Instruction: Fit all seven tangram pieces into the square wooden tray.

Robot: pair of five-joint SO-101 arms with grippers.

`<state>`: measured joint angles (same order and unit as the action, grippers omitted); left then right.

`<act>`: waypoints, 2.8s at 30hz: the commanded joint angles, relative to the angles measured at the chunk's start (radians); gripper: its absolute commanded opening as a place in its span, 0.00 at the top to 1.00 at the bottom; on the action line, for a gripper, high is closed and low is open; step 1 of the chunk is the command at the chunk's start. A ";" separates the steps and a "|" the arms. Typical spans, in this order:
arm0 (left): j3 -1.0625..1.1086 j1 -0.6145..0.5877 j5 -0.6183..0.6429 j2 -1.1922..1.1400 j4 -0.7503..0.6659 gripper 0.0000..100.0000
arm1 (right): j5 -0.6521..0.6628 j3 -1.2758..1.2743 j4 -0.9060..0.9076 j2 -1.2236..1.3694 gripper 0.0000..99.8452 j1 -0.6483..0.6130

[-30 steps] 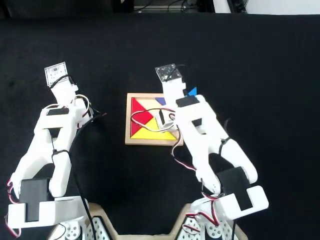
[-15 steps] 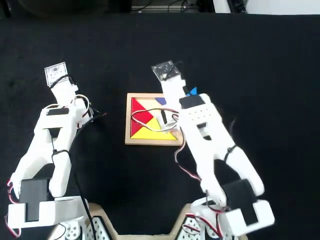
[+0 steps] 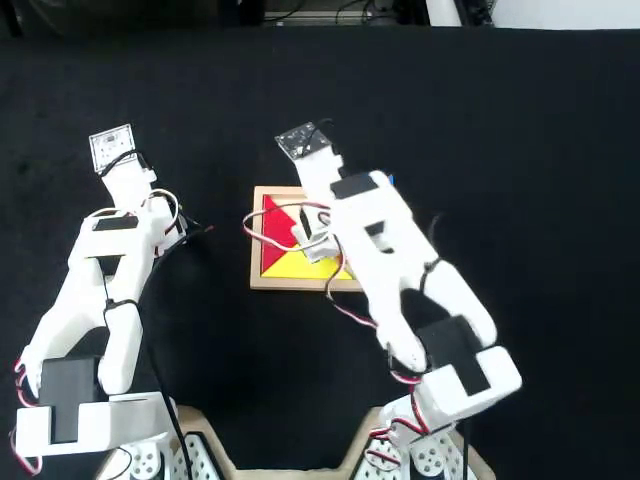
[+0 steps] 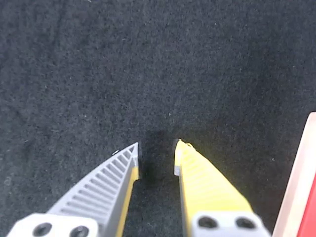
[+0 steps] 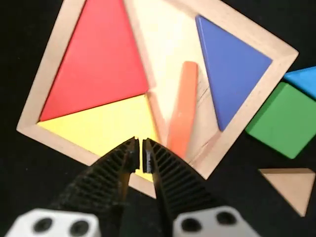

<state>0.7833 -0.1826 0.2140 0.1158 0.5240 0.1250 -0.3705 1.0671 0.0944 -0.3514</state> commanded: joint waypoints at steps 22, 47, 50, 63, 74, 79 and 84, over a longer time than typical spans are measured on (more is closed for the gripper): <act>-0.007 -0.001 -0.011 0.005 -0.017 0.87 | 0.057 0.099 -0.104 -0.074 0.99 0.114; -0.008 -0.001 -0.011 0.005 -0.017 0.87 | 0.126 0.314 0.058 0.292 0.99 0.103; -0.008 -0.001 -0.011 0.005 -0.017 0.87 | 0.126 0.308 0.074 0.292 0.99 0.107; -0.008 -0.001 -0.011 0.005 -0.018 0.87 | 0.123 0.228 0.101 -0.102 0.99 0.133; -0.008 -0.001 -0.011 0.005 -0.018 0.87 | 0.138 0.053 0.072 -0.125 0.87 0.387; -0.008 -0.001 -0.011 0.005 -0.018 0.87 | 0.411 0.013 0.077 -0.018 0.80 0.404; -0.008 -0.001 -0.011 0.005 -0.018 0.87 | 0.483 -0.005 0.038 0.008 0.80 0.431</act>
<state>0.7833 -0.1826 0.2140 0.1158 0.5240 0.5792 -0.3813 1.1331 0.1051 0.0368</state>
